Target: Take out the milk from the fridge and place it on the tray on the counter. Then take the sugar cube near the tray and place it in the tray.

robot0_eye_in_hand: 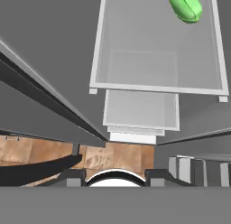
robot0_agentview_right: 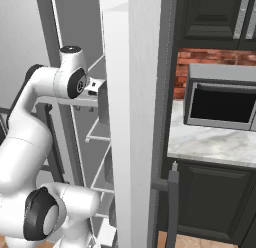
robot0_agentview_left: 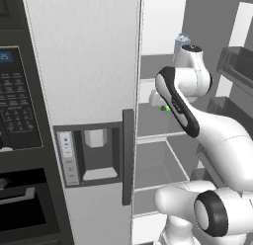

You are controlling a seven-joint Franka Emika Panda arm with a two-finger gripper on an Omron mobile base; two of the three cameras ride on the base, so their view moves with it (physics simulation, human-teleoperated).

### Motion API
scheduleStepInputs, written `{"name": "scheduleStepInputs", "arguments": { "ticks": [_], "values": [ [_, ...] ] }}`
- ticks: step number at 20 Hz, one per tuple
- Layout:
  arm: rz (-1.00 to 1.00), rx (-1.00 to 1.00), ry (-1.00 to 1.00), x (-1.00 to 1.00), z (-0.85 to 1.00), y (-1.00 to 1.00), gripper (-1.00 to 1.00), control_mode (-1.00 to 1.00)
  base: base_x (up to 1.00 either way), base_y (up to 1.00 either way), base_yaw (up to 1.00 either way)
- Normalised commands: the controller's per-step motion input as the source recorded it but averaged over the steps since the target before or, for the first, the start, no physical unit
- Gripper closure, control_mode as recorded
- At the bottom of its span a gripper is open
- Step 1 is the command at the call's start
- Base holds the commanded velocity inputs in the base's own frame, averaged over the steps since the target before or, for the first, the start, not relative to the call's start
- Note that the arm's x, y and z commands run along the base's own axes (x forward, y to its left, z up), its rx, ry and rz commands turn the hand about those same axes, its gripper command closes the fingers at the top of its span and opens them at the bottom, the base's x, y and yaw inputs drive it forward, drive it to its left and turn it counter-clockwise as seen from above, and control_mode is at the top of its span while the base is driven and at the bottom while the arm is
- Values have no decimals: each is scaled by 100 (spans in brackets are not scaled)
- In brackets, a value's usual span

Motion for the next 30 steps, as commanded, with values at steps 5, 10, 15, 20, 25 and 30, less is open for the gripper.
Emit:
{"name": "scheduleStepInputs", "arguments": {
  "ticks": [5,10,15,20,25,30],
  "values": [
    [1,0,0,-34,0,0,-100,-100,0,0,0],
    [-3,-9,3,-35,41,-3,-100,-100,0,0,0],
    [-6,-11,12,-15,62,-21,-100,-100,0,0,0],
    [-3,-7,2,-7,47,-40,-100,-100,0,0,0],
    [-6,-6,-4,2,33,-19,-100,-100,0,0,0],
    [-9,-1,-24,0,26,-2,-100,-100,0,0,0]
  ]
}}
